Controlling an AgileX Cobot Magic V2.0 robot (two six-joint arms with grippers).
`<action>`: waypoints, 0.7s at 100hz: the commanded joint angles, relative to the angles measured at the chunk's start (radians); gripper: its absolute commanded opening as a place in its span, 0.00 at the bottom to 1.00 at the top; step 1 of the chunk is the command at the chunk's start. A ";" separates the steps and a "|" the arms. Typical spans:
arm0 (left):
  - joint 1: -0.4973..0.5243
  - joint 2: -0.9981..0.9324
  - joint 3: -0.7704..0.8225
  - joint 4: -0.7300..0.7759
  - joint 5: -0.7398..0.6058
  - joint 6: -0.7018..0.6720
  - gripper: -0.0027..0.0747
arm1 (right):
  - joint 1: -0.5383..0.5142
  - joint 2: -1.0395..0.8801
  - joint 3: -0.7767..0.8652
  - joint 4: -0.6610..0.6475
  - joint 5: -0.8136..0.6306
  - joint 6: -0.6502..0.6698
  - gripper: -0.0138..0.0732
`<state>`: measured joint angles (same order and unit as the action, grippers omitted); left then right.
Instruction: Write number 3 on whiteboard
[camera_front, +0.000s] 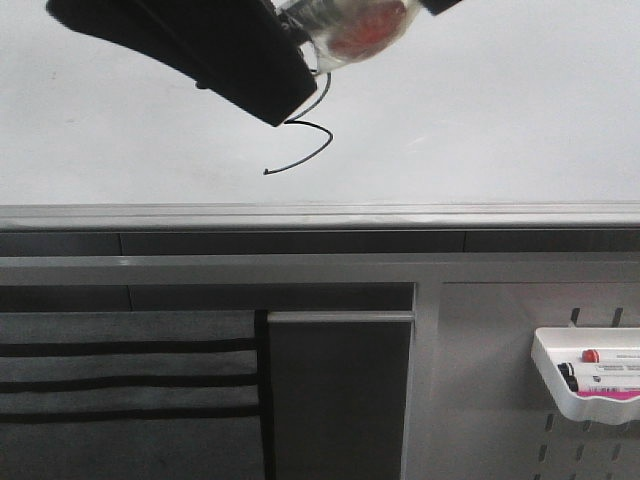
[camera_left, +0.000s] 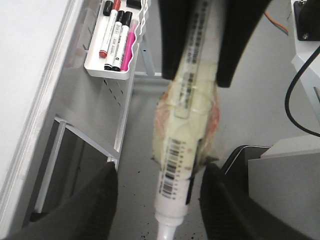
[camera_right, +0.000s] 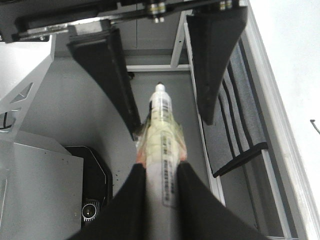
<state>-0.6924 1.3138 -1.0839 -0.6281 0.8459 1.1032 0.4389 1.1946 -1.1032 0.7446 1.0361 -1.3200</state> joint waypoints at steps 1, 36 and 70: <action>-0.010 -0.024 -0.034 -0.037 -0.025 0.002 0.35 | -0.002 -0.022 -0.021 0.039 -0.028 -0.009 0.14; -0.010 -0.024 -0.034 -0.041 -0.027 0.002 0.08 | -0.002 -0.022 -0.021 0.046 -0.003 -0.009 0.14; -0.008 -0.024 -0.034 -0.036 -0.026 0.002 0.07 | -0.010 -0.027 -0.027 0.017 -0.031 -0.002 0.53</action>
<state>-0.6972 1.3142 -1.0860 -0.6281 0.8529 1.1148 0.4389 1.1946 -1.1032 0.7385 1.0368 -1.3179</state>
